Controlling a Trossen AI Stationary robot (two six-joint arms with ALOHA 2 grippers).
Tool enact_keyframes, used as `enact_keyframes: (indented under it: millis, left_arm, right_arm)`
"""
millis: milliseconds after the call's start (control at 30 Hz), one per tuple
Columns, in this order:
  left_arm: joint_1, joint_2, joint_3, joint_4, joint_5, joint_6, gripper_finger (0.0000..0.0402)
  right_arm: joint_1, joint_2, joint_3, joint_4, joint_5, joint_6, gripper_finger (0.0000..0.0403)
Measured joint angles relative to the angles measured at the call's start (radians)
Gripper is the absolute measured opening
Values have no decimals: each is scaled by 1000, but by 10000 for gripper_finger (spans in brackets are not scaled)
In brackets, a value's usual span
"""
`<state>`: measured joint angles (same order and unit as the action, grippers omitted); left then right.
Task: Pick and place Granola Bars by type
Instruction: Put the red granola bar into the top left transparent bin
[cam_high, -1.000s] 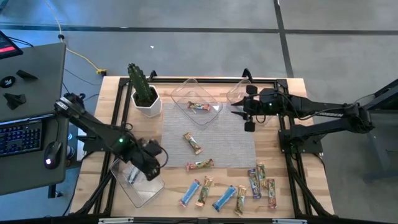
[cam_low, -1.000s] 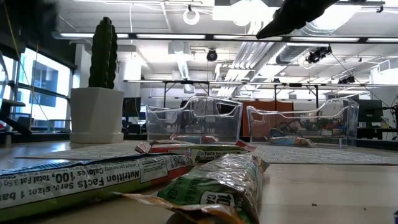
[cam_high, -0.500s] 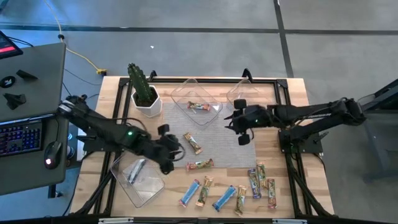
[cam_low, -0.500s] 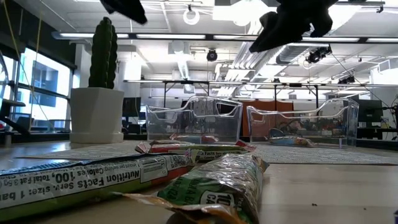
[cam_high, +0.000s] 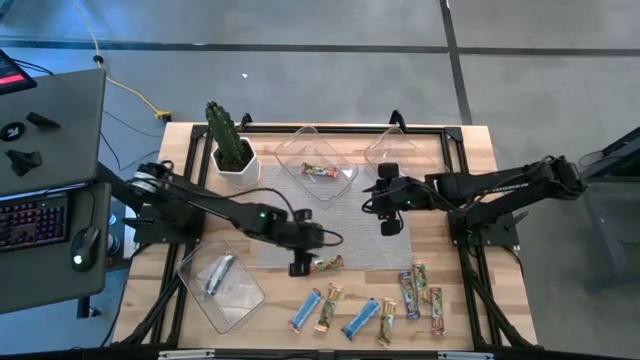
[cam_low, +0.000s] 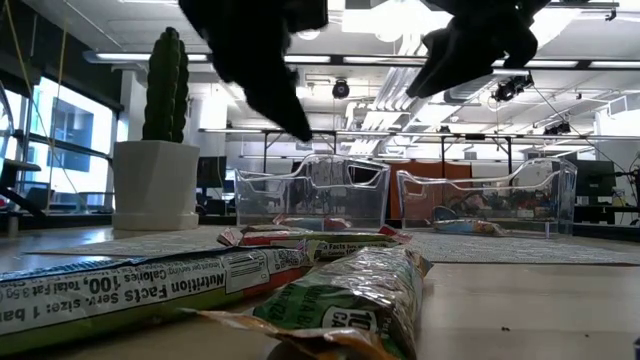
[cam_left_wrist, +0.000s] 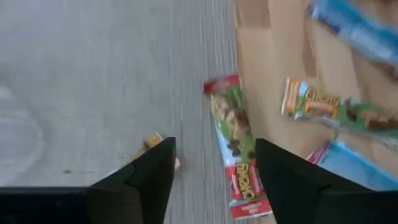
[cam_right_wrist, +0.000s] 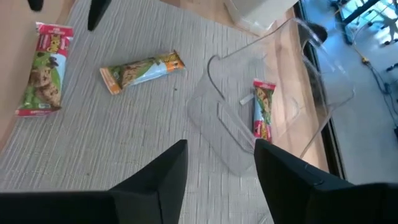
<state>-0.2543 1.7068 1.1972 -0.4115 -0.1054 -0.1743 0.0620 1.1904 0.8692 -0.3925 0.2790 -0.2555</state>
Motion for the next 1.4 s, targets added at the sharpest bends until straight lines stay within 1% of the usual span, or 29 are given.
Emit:
enact_keyframes:
  millis: [100, 233, 333, 400, 567, 800, 900, 1100, 1200, 1300, 1400]
  left_arm:
    - [-1, 65, 0, 4, 44, -18, 227]
    - [-2, 147, -1, 21, 122, -83, 229]
    - [-2, 190, -1, 48, 155, -94, 229]
    - [-2, 201, -2, 43, 155, -96, 230]
    - [-2, 214, -1, 35, 124, -118, 230]
    - [-10, 225, 1, 39, 113, -119, 228]
    - [-10, 224, 1, 41, 99, -118, 214]
    - [-7, 221, 0, 33, 90, -118, 158]
    - [-7, 220, 4, 25, 91, -118, 138]
    - [-8, 221, 46, -31, 93, -110, 130]
    - [-1, 221, 119, -120, 40, -61, 129]
  right_arm:
    - [0, 0, 0, -10, 0, 29, 165]
    - [0, 0, 0, -31, -9, 48, 161]
    - [0, 0, 0, -34, -33, 50, 162]
    - [0, 0, 0, -37, -52, 50, 164]
    - [0, 0, 0, -38, -59, 73, 163]
    - [0, 0, 0, -57, -71, 73, 156]
    - [0, 0, 0, -65, -96, 73, 157]
    - [0, 0, 0, -68, -104, 73, 154]
    - [0, 0, 0, -74, -104, 73, 150]
    - [0, 0, 0, -79, -104, 73, 150]
    - [0, 0, 0, -85, -104, 73, 153]
